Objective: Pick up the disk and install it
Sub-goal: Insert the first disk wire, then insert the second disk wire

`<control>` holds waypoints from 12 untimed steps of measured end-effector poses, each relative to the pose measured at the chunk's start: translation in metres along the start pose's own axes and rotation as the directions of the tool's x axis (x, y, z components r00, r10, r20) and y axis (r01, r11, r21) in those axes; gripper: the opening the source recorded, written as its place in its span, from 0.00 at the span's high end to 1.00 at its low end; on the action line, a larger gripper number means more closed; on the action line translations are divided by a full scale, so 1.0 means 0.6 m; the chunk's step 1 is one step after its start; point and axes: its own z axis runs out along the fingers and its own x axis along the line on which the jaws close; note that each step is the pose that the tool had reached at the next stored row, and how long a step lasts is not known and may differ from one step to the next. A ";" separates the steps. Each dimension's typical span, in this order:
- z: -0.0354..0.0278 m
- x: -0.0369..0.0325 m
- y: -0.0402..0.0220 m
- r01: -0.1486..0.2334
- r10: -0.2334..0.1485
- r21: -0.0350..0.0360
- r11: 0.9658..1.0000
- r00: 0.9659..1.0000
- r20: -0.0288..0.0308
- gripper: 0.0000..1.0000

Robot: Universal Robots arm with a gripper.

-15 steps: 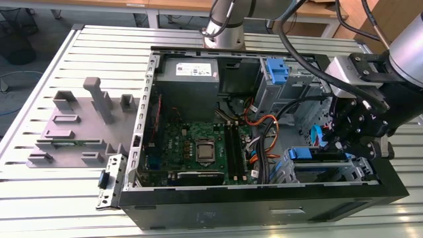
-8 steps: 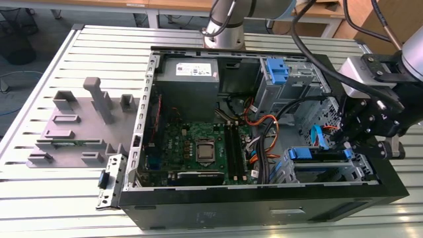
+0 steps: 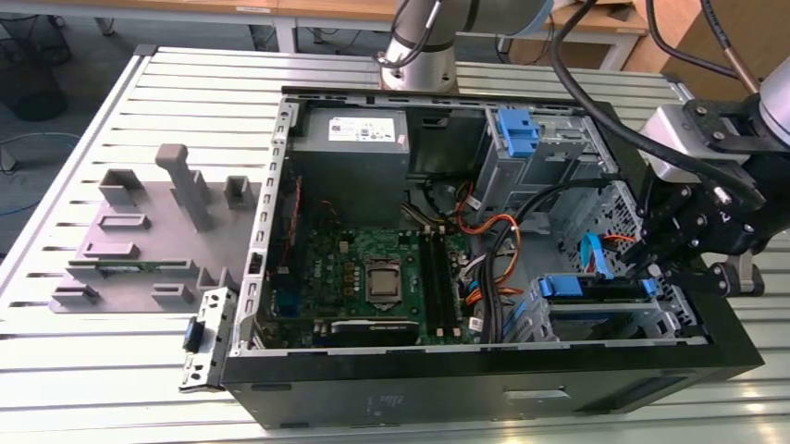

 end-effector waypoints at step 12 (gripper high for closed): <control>-0.003 0.000 0.000 0.000 0.000 0.000 1.000 1.000 0.000 0.76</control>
